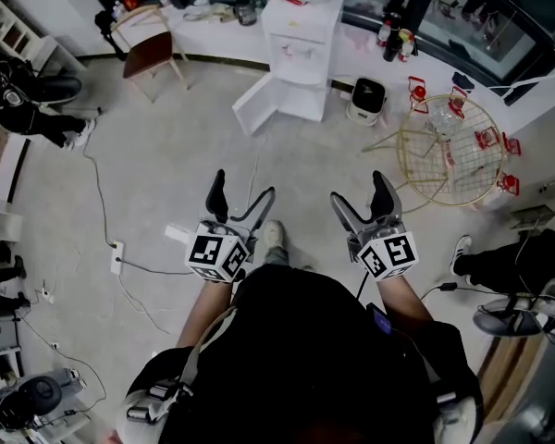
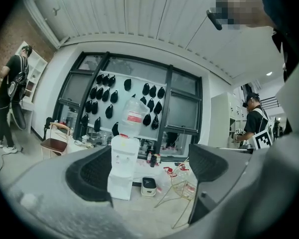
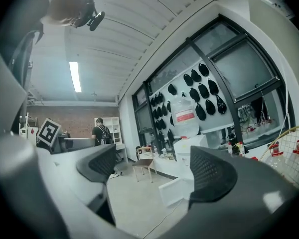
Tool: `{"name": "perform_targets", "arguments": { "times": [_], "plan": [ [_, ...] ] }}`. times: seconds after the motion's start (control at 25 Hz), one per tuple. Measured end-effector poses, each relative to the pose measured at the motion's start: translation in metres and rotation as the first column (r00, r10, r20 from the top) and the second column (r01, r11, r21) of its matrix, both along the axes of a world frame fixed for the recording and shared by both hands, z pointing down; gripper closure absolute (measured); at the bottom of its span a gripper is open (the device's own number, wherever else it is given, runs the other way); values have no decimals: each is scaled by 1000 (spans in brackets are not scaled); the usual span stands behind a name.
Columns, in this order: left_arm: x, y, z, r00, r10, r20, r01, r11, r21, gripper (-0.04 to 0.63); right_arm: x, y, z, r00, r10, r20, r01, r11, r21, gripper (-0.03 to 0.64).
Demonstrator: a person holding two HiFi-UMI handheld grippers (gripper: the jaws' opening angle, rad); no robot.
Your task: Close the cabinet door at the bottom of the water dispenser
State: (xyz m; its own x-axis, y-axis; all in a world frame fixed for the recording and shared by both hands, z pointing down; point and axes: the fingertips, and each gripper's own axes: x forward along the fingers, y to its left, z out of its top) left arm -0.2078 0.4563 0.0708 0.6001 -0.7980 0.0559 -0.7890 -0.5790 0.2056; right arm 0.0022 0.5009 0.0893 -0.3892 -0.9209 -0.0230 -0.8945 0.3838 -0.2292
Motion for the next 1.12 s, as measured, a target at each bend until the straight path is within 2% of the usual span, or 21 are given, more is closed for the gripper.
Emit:
{"name": "perform_targets", "arguments": {
  "times": [0.28, 0.6, 0.88, 1.12],
  "plan": [
    [-10, -80, -9, 999, 39, -11, -39, 999, 27, 114, -18, -75, -14, 999, 19, -26, -19, 1000, 19, 175],
    [-42, -147, -5, 999, 40, -18, -40, 999, 13, 114, -47, -145, -18, 999, 12, -51, -11, 1000, 22, 176],
    [-77, -186, -2, 999, 42, -16, -42, 999, 6, 114, -74, -185, -9, 997, 18, -70, -18, 1000, 2, 176],
    [-83, -202, 4, 997, 67, -29, -67, 998, -8, 114, -85, -202, -3, 997, 21, -69, -22, 1000, -22, 176]
  ]
}}
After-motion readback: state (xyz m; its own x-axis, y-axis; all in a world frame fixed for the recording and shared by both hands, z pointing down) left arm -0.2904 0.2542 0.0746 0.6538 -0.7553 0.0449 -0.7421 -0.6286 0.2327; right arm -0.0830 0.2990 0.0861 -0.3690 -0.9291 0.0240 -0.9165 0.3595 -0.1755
